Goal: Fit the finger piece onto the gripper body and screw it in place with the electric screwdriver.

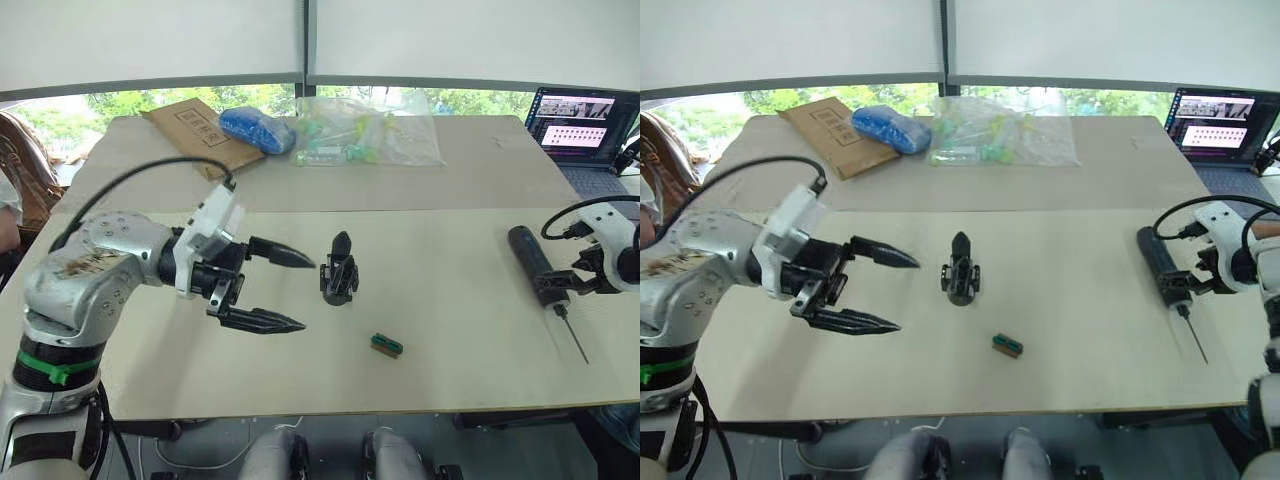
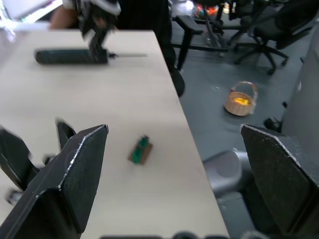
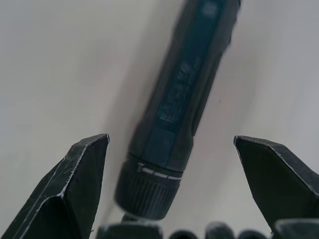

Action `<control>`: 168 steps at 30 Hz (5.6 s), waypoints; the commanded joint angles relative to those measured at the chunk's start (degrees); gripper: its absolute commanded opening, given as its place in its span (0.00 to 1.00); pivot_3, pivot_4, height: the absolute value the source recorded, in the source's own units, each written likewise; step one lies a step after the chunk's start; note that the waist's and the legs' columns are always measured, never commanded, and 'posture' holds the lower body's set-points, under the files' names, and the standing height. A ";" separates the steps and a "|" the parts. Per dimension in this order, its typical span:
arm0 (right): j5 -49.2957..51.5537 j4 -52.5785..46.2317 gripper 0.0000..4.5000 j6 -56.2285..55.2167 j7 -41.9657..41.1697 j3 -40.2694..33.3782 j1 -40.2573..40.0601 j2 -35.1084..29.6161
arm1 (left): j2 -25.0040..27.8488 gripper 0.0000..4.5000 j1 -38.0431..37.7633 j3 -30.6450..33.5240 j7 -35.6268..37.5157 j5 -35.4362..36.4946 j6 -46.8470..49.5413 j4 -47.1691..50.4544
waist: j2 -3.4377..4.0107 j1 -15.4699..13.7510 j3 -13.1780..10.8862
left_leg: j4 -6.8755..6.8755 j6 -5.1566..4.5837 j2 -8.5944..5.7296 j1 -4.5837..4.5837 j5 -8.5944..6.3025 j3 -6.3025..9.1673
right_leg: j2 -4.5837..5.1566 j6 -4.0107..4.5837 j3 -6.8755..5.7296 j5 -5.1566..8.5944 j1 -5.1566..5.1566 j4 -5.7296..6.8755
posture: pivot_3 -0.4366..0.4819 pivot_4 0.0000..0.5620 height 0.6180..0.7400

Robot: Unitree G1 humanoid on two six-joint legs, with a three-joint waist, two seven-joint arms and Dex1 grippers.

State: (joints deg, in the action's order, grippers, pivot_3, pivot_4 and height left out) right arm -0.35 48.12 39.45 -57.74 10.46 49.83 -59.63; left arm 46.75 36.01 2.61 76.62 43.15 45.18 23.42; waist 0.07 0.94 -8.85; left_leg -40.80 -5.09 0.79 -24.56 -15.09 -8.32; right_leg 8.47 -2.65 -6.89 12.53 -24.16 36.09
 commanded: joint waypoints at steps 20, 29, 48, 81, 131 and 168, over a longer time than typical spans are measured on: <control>-3.97 -12.46 0.42 -35.03 -26.49 1.01 -8.99 -6.13 | 2.20 1.00 3.22 -2.35 -0.58 -0.69 -4.77 0.07 | 0.36 -0.16 -0.21 | 0.00 0.02 -0.02 0.05 0.01 -0.07 | -0.07 -0.02 0.00 0.01 0.03 -0.01 | 0.48 0.27 0.93; -8.91 -22.88 0.89 -20.34 -28.41 3.12 -11.95 -7.61 | 1.70 1.00 3.02 -5.56 -0.78 -3.99 -9.33 2.48 | 0.40 -0.31 -0.23 | -0.05 0.02 -0.02 0.11 0.01 -0.11 | -0.04 0.02 0.06 0.03 0.03 0.07 | 0.48 0.27 0.93; -16.67 -11.06 0.49 -19.45 -28.74 11.63 -4.51 -0.11 | 1.03 1.00 2.00 -9.01 -0.15 -5.26 -11.36 3.75 | 0.16 -0.25 -0.16 | -0.08 0.02 -0.03 0.24 0.01 -0.06 | -0.05 0.02 -0.02 0.06 0.24 0.02 | 0.48 0.27 0.93; 40.67 -101.07 0.43 -8.73 24.30 -32.25 -57.79 42.31 | -18.33 1.00 -13.57 -19.67 0.87 -24.28 -42.04 -27.90 | 0.23 -1.51 -0.11 | 0.00 -0.01 -0.05 0.20 -0.02 -0.01 | -0.08 0.13 0.06 0.02 0.05 0.15 | 0.48 0.27 0.93; 42.62 -101.25 0.43 -11.10 32.32 -25.48 -57.25 30.90 | -24.06 1.00 -8.92 -19.85 2.68 -30.17 -54.41 -41.42 | 0.18 -1.64 -0.09 | -0.04 -0.15 -0.04 0.16 -0.10 0.02 | -0.04 0.12 0.05 0.01 0.09 0.10 | 0.48 0.27 0.93; 39.97 -90.02 0.43 -19.97 23.18 -27.90 -61.37 30.60 | -24.46 1.00 -9.05 -19.93 2.49 -30.18 -52.29 -39.31 | 0.17 -1.69 -0.09 | -0.05 -0.17 -0.05 0.15 -0.11 0.01 | -0.03 0.11 0.04 0.01 0.11 0.08 | 0.48 0.27 0.93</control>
State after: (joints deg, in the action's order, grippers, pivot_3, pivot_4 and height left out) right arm 39.24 -40.60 23.46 -32.78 -15.03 -11.86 -29.28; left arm 22.35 26.65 -17.69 79.30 12.42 -7.23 -17.94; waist 0.24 -0.75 -8.94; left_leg -40.86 -5.27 0.74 -24.40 -15.20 -8.32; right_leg 8.44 -2.55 -6.85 12.54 -24.04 36.18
